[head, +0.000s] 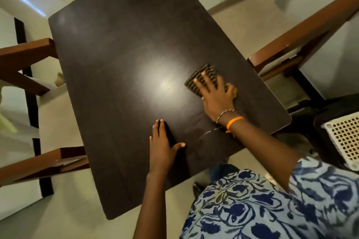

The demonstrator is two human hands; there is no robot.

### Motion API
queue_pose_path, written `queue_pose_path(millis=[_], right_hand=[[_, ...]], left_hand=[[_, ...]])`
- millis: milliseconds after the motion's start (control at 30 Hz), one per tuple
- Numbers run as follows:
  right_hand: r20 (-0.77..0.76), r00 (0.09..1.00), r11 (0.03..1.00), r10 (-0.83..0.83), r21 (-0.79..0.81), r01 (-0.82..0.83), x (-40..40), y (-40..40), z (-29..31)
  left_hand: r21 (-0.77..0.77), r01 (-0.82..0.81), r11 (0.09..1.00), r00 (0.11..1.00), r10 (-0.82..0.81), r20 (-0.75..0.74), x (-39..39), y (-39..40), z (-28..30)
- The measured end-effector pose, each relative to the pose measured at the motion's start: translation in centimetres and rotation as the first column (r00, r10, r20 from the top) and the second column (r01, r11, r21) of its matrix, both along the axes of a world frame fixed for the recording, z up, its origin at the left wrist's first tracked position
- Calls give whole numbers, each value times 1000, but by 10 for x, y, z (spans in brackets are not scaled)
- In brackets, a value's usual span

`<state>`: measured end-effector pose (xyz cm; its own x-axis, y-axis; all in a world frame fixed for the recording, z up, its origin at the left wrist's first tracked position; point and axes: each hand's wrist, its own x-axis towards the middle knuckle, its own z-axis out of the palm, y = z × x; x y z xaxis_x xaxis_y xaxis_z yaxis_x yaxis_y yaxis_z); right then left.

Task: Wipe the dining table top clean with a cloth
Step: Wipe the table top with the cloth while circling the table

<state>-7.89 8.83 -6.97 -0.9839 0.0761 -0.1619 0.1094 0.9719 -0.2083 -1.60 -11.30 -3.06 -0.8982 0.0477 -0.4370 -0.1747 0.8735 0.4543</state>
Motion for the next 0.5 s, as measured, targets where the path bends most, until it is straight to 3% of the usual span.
queue_pose_path(millis=[133, 233, 333, 500], right_hand=[[50, 938, 935, 343, -115, -336, 63, -69, 0], [57, 854, 853, 517, -109, -510, 80, -59, -1], [40, 913, 913, 407, -31, -406, 70, -16, -2], [11, 998, 998, -57, 35, 56, 49, 79, 0]], left_hand=[[15, 13, 1000, 1000, -13, 6, 17, -4, 1], [29, 34, 999, 999, -34, 1, 31, -5, 0], [17, 57, 998, 998, -57, 4, 42, -4, -3], [26, 61, 998, 998, -61, -8, 57, -3, -2]])
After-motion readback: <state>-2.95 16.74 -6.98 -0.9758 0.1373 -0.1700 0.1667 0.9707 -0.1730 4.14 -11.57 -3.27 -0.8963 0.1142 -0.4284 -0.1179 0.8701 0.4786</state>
